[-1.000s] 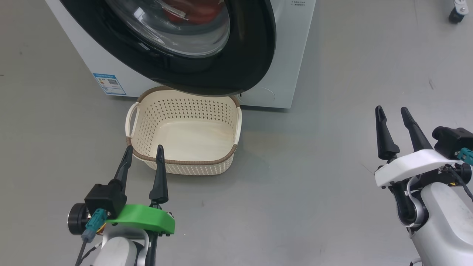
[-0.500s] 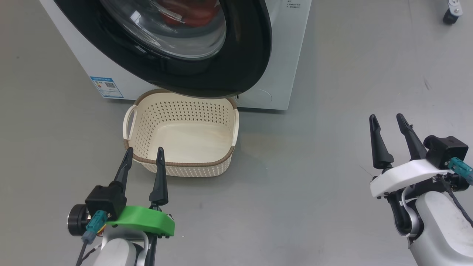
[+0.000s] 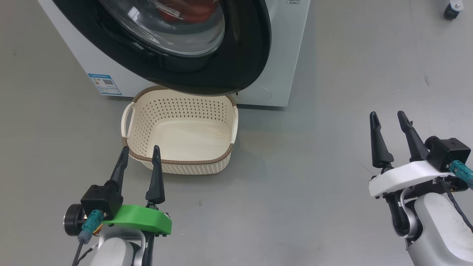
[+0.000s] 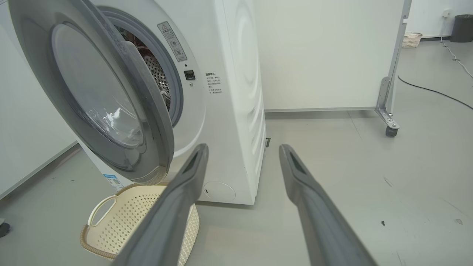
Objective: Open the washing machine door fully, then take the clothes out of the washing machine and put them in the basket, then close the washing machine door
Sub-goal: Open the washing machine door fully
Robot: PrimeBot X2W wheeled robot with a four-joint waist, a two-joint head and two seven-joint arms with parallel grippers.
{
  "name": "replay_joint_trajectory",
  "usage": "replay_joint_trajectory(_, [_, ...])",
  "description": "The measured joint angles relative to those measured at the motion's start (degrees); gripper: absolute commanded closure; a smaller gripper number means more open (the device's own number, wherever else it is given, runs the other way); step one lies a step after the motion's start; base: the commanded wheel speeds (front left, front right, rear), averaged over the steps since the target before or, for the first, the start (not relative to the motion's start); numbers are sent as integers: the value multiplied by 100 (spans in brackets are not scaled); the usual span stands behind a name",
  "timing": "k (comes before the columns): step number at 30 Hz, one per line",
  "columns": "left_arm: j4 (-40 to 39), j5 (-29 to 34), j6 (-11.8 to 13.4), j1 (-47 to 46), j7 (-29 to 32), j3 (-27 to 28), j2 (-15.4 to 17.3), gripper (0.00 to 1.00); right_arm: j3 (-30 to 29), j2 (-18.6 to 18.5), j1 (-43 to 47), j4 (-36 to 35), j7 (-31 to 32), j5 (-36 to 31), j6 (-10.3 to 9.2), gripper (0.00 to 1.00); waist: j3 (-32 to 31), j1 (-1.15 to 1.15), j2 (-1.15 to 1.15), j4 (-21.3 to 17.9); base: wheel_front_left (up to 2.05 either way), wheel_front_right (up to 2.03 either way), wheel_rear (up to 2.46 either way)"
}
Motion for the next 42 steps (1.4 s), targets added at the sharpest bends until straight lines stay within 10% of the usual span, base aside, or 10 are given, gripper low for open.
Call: replay_joint_trajectory(42, [-34,24,0,-3,0,44,0,0,-341,225,230,-246,-41,-281,60,0,75,0,0,-13,0,0,0])
